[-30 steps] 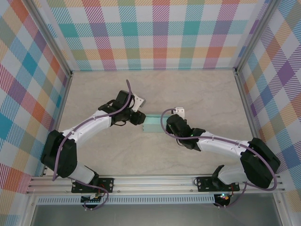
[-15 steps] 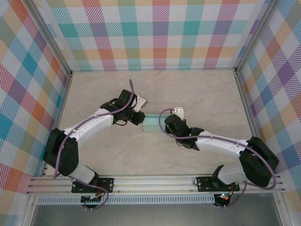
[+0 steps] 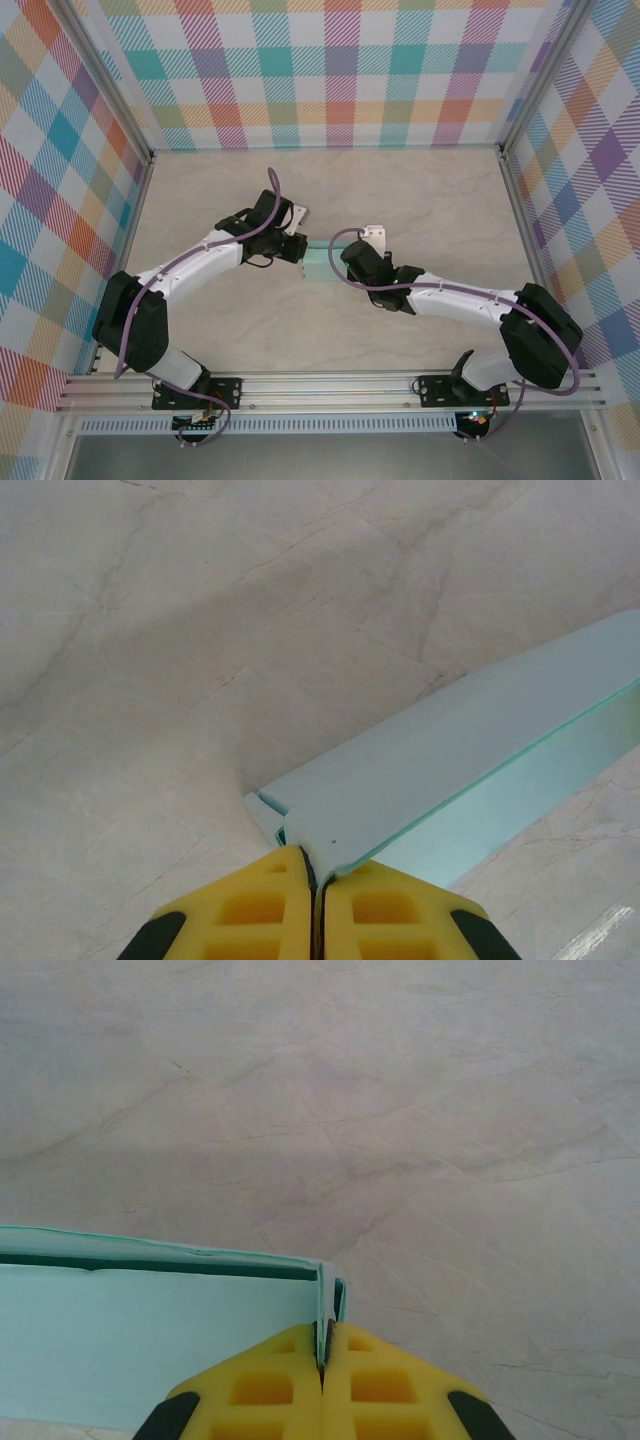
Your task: Fold the paper box
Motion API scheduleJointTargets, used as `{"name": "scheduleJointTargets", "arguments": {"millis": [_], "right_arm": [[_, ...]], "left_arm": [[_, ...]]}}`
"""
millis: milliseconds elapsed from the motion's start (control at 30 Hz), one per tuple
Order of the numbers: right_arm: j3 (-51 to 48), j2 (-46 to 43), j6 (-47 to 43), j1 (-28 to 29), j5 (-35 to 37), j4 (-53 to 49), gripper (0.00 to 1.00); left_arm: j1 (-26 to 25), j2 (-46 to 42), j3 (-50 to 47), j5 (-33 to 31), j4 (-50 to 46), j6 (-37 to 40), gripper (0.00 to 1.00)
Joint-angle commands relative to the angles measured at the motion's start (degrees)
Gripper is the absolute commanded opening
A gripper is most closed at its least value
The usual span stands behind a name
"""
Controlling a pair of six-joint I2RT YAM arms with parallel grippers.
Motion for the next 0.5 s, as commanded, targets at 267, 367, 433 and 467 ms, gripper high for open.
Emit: {"name": "scheduleJointTargets", "arguments": {"millis": [267,367,433,467], "right_arm": [[-0.1,3.2,1.4,1.9,-3.3,-7.0,0.0],[-0.3,2.9,1.3,2.0,-3.1,-7.0,0.0],[-0.4,2.8,1.4,2.1,-3.0,-7.0,0.0],[-0.4,2.7,1.5,2.0,-2.9,-7.0,0.0]], "left_arm": [[-1.8,1.7,0.5,7.3,5.0,-12.3,0.11],[-1.8,1.8,-0.5,7.0,5.3,-14.1,0.11],[-1.8,2.0,-1.4,6.5,5.3,-15.1,0.11],[-1.8,2.1,-1.9,6.5,5.7,-15.7,0.11]]}}
